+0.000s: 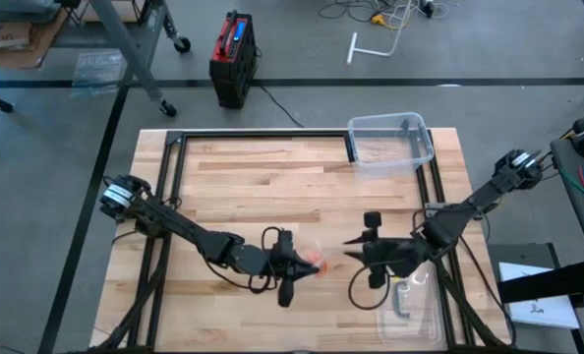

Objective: Roll bandage
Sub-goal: Put the transparent zip bag into the transparent bin

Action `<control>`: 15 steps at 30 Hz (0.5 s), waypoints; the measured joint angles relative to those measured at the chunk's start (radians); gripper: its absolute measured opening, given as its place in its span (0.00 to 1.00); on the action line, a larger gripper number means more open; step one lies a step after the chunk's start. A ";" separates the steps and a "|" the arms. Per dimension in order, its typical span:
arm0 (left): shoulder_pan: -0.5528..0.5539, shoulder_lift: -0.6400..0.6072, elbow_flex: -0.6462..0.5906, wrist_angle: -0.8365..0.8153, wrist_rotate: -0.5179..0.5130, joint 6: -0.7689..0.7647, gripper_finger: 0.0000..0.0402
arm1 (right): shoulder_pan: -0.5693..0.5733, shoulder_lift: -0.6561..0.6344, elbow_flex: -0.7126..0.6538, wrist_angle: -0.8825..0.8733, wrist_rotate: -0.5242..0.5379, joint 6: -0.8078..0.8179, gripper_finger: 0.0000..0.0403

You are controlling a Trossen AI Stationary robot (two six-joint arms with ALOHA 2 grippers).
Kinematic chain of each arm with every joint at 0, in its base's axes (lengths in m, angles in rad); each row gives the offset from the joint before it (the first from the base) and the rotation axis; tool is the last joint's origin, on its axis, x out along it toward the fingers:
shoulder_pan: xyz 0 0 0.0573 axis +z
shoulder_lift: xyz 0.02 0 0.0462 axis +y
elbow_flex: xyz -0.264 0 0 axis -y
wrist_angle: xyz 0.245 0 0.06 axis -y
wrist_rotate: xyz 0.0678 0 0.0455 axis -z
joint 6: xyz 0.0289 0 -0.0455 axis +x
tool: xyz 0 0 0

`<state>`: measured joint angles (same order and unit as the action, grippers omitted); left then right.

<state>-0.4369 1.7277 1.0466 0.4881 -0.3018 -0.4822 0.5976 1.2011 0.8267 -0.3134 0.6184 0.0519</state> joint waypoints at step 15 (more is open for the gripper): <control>-0.015 -0.006 0.030 0.032 0.186 0.135 0.00 | -0.033 0.079 0.001 0.239 -0.319 -0.175 0.56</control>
<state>-0.4518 1.7221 1.0763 0.5205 -0.1161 -0.3470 0.5648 1.2797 0.8276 -0.0744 0.2990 -0.1232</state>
